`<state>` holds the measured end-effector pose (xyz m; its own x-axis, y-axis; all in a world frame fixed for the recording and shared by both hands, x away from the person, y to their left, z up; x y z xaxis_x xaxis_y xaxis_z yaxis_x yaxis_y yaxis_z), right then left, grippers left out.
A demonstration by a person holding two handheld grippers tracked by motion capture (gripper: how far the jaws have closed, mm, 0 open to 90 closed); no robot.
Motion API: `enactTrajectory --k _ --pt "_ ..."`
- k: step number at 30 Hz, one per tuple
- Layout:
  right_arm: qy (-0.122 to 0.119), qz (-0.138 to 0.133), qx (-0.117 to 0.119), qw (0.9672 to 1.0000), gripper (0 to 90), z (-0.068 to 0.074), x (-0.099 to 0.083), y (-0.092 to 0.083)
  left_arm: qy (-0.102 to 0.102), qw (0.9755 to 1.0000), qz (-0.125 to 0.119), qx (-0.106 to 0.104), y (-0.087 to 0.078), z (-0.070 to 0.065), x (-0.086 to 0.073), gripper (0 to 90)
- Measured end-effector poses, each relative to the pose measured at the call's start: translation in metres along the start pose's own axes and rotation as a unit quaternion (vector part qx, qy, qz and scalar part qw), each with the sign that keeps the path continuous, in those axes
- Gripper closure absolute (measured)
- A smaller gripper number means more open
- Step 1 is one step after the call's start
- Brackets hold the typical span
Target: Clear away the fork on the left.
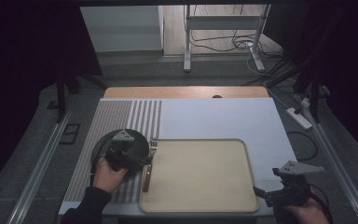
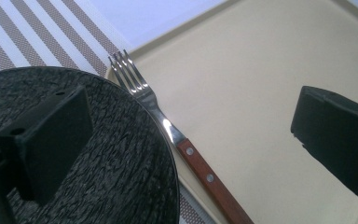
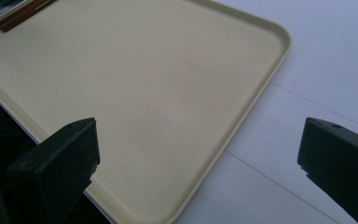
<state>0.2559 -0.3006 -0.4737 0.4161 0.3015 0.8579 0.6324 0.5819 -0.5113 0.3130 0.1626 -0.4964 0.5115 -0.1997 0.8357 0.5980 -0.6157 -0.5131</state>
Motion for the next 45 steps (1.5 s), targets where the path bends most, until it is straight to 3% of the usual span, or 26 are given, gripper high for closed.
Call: enactTrajectory --k 29,45 --pt "0.001 0.000 -0.001 1.0000 0.0 0.000 0.000 0.000 0.001 0.9995 -0.025 0.018 -0.033 0.000 -0.018 0.0" --pt "0.002 0.001 0.000 1.0000 0.0 0.000 0.000 0.000 -0.012 0.9988 -0.035 0.031 -0.058 0.001 -0.033 0.0"
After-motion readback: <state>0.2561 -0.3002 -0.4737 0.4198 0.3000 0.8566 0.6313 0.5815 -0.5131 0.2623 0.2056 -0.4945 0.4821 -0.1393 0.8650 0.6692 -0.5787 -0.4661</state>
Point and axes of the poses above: each handheld gripper's, and its own axes: y roughly forward along the jaws, x roughly out of its top, z roughly to its left, the point moved 4 cm from there along y, roughly forward along the jaws, and after that the axes turned 13 degrees about -z, right-handed, at the moved point
